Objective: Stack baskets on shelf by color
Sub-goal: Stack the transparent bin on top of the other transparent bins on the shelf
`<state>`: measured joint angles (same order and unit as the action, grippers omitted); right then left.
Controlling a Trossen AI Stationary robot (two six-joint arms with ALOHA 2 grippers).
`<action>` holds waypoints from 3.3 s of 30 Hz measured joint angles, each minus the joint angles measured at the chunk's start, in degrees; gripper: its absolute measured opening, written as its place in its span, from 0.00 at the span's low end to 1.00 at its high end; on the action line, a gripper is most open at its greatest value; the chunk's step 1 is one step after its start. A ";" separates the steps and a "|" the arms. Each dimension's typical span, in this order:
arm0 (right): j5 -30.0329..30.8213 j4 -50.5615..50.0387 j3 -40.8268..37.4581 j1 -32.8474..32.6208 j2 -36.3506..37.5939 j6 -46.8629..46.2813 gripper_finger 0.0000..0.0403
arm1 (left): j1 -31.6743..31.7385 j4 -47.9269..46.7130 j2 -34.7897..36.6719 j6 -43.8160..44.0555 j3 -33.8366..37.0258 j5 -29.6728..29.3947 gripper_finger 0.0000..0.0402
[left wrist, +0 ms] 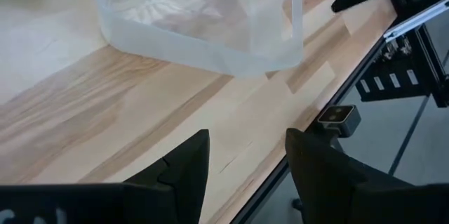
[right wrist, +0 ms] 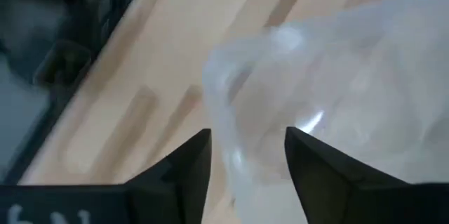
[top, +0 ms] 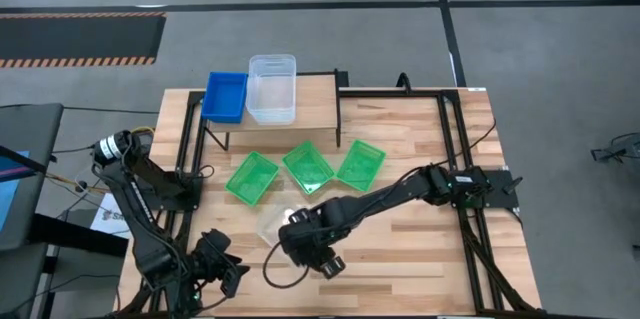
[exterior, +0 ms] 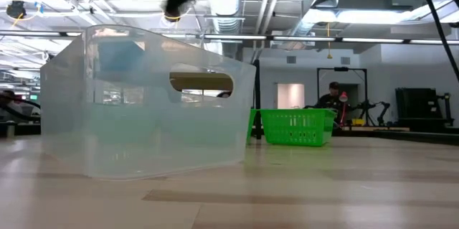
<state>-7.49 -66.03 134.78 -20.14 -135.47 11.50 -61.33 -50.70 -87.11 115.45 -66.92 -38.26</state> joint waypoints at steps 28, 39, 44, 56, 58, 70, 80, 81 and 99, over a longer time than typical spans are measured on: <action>-3.90 -4.71 -0.09 0.68 -5.90 -1.45 0.02 | 0.06 -1.33 -0.04 2.29 0.04 -0.05 0.44; -5.59 -3.69 -0.06 4.00 13.21 -4.73 0.01 | 0.05 -1.30 1.81 1.06 -2.07 -1.58 0.44; 2.75 3.52 -0.04 8.45 20.93 -5.12 0.01 | 0.06 -1.46 3.99 0.19 -2.62 -5.96 0.44; 11.25 18.91 -0.11 26.84 19.30 -1.78 0.00 | 3.65 -14.82 14.82 0.07 -2.69 -15.43 0.44; 10.69 20.90 -0.11 29.27 17.66 -0.55 0.00 | 4.64 -17.43 16.65 0.03 -2.69 -15.58 0.44; 7.05 21.24 -0.11 36.85 12.17 4.45 0.01 | 11.10 -23.97 25.79 -6.92 -2.69 -15.80 0.44; 6.76 21.94 -0.07 36.68 12.30 5.99 0.08 | 15.12 -25.20 31.24 -14.11 -2.69 -15.86 0.44; 6.78 21.98 -0.06 36.72 12.10 6.69 0.09 | 15.56 -25.38 31.62 -14.71 -2.69 -15.93 0.44; 7.46 21.85 -0.07 37.18 11.42 10.01 0.35 | 21.97 -27.68 38.74 -23.99 -2.67 -16.64 0.44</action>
<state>-0.03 -44.18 134.72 17.04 -124.05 21.51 -39.36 -78.38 -48.37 91.46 -69.58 -54.90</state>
